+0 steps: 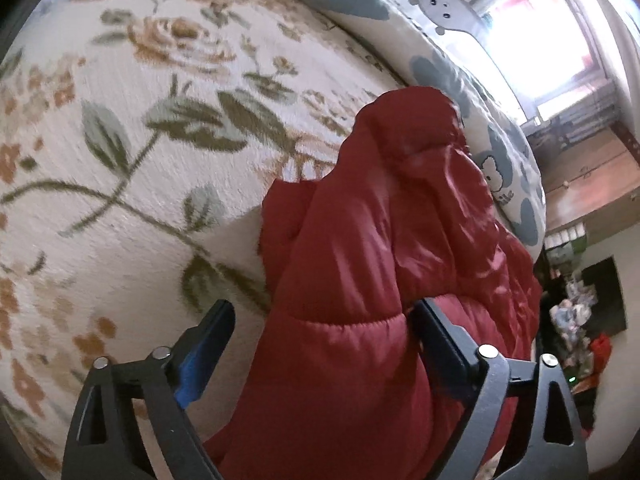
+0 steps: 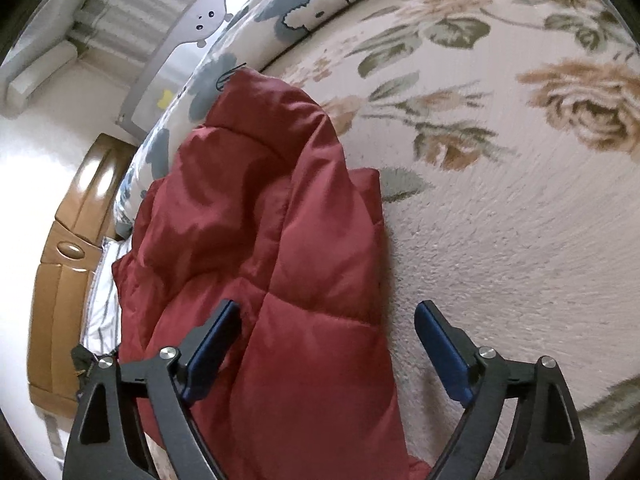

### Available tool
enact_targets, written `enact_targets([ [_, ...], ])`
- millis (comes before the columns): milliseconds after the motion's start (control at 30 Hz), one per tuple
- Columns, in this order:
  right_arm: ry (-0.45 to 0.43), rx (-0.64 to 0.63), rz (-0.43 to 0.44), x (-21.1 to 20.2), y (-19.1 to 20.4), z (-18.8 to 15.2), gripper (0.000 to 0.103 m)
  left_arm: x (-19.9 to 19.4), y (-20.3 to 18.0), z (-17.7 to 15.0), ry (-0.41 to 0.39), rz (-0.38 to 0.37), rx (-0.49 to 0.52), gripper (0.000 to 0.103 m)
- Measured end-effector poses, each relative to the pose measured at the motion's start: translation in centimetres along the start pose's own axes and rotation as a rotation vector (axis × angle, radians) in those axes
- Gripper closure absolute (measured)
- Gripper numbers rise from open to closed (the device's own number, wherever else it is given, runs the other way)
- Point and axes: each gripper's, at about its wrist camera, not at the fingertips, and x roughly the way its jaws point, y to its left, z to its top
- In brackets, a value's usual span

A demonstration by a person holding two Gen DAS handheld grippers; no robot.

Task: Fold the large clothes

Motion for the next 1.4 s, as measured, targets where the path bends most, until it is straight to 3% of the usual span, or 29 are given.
enact_targets([
  [167, 0.051, 0.033, 0.057, 2.2, -0.3, -0.1, 0.005, 2.3, 0.6, 0.1, 0.047, -0.049, -0.049, 0.006],
  [200, 0.052, 0.031, 0.055, 2.3, -0.1, -0.1, 0.005, 2.7, 0.5, 0.1, 0.054, -0.053, -0.047, 0.008],
  [233, 0.055, 0.031, 0.057, 2.5, 0.1, -0.2, 0.007, 2.9, 0.3, 0.0, 0.056, -0.063, -0.042, 0.019],
  [267, 0.064, 0.037, 0.073, 2.6, 0.4, -0.3, 0.013, 3.0, 0.0, 0.0, 0.057, -0.085, -0.035, 0.033],
  [367, 0.063, 0.026, 0.068, 2.5, 1.2, -0.8, 0.034, 2.8, -1.3, -0.2, 0.042, -0.057, 0.020, 0.050],
  [467, 0.058, 0.022, 0.076, 1.3, 1.9, -1.4, 0.054, 2.0, -2.5, -0.5, 0.031, -0.034, 0.068, 0.063],
  [533, 0.059, 0.020, 0.085, 0.2, 2.3, -1.7, 0.060, 1.0, -3.1, -0.6, 0.025, -0.036, 0.086, 0.066],
  [767, 0.080, -0.038, 0.086, -3.9, 3.5, -4.5, 0.065, -5.3, -3.6, -4.0, 0.018, -0.055, 0.153, 0.069],
  [1067, 0.107, -0.033, 0.112, -8.4, 2.2, -10.4, 0.065, -13.7, -0.8, -10.7, 0.049, -0.099, 0.155, 0.069],
  [1400, 0.116, 0.016, 0.140, -10.0, 1.1, -13.9, 0.062, -18.3, 1.3, -15.1, 0.081, -0.102, 0.160, 0.068],
])
